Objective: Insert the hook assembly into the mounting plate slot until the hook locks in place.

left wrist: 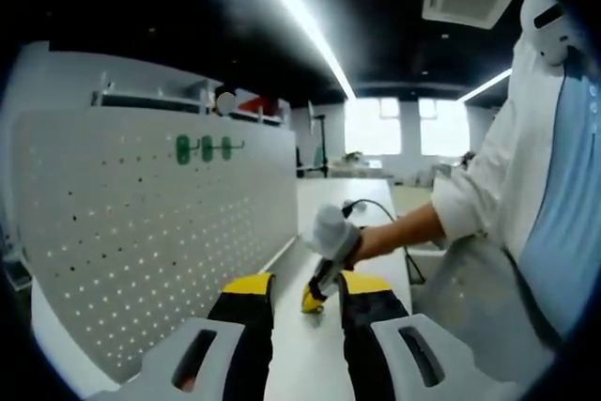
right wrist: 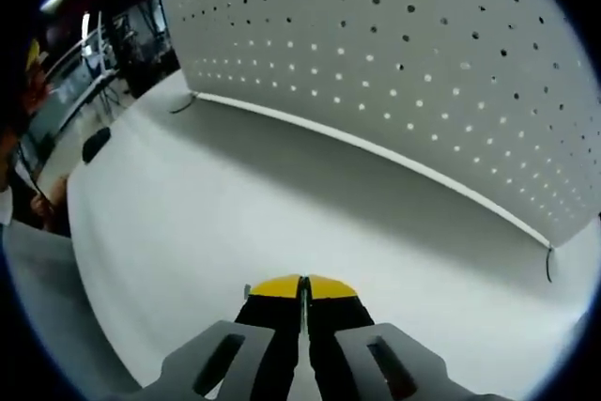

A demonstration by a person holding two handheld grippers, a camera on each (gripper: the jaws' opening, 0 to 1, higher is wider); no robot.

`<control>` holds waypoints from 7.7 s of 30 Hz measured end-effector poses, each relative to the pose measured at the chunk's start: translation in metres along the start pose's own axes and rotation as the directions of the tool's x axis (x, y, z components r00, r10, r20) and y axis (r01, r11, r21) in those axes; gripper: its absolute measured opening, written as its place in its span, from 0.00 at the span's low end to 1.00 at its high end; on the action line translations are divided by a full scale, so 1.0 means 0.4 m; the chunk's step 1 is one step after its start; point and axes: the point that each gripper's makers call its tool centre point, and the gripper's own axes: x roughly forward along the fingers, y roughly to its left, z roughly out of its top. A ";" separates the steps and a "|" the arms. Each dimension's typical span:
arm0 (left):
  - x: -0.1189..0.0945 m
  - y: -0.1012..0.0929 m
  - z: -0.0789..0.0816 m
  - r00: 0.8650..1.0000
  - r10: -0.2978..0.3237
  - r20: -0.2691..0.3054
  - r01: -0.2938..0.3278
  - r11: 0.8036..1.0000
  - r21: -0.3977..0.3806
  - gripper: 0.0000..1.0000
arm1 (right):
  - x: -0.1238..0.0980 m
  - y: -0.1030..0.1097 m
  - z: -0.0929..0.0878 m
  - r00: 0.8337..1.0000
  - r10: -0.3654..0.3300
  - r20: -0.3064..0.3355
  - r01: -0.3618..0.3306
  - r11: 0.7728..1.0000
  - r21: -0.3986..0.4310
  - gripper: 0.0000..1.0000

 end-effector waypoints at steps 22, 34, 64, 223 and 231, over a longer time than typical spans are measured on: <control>0.016 -0.016 -0.014 1.000 -0.024 -0.005 0.024 1.000 -0.012 0.23 | -0.099 0.057 0.096 0.977 0.105 0.185 -0.122 0.989 0.081 0.00; 0.015 -0.038 -0.005 0.998 -0.054 0.011 0.054 0.998 -0.013 0.20 | -0.221 0.178 0.211 0.887 0.294 0.356 -0.309 0.951 -0.016 0.00; -0.004 -0.134 0.026 0.974 -0.213 0.072 0.215 0.976 -0.023 0.12 | -0.425 0.411 0.293 0.557 0.702 0.445 -0.641 0.703 -0.307 0.00; 0.216 0.391 0.292 0.997 -0.002 0.080 -0.014 0.980 0.197 0.23 | -0.488 0.133 0.264 0.712 0.141 0.688 -0.061 0.988 -0.139 0.86; 0.183 0.379 0.312 0.994 0.014 0.111 -0.034 0.983 0.180 0.30 | -0.487 0.139 0.272 0.710 0.153 0.687 -0.064 0.986 -0.154 0.86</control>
